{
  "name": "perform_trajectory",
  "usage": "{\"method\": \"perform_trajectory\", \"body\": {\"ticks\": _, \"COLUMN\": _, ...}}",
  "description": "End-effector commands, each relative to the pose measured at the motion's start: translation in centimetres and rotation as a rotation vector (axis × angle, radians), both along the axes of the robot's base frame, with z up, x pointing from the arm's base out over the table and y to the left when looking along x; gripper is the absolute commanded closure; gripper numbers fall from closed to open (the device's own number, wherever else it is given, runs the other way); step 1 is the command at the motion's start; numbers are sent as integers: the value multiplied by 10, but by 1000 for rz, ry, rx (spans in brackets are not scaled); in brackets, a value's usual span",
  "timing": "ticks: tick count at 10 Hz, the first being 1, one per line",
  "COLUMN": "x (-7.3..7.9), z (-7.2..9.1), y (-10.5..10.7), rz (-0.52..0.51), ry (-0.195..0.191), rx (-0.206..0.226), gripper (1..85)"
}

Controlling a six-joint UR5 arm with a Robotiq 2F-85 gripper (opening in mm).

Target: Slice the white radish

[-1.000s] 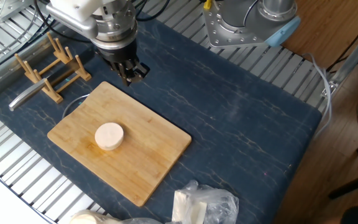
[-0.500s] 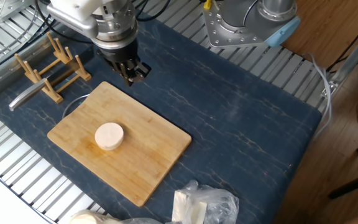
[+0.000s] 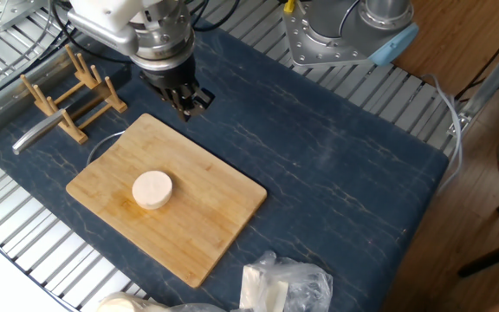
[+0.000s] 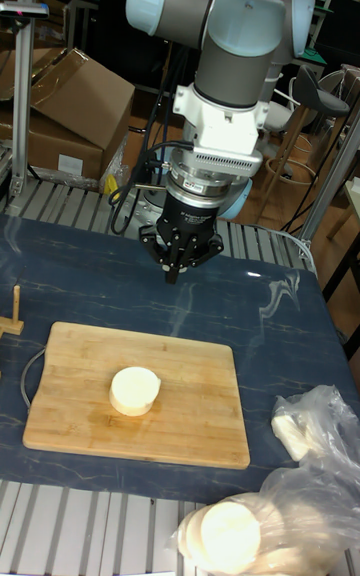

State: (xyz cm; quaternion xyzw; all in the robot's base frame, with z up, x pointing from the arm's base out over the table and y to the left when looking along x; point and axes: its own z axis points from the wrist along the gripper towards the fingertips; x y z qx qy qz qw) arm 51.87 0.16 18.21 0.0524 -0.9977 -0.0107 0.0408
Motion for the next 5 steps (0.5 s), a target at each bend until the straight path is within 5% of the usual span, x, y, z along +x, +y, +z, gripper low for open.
{"method": "perform_trajectory", "body": {"ticks": 1, "x": -1, "z": 1, "y": 8, "rz": -26, "ry": 2, "rx": 29, "gripper": 847}}
{"method": "perform_trajectory", "body": {"ticks": 5, "x": 1, "z": 1, "y": 11, "rz": -48, "ry": -6, "rx": 46, "gripper": 847}}
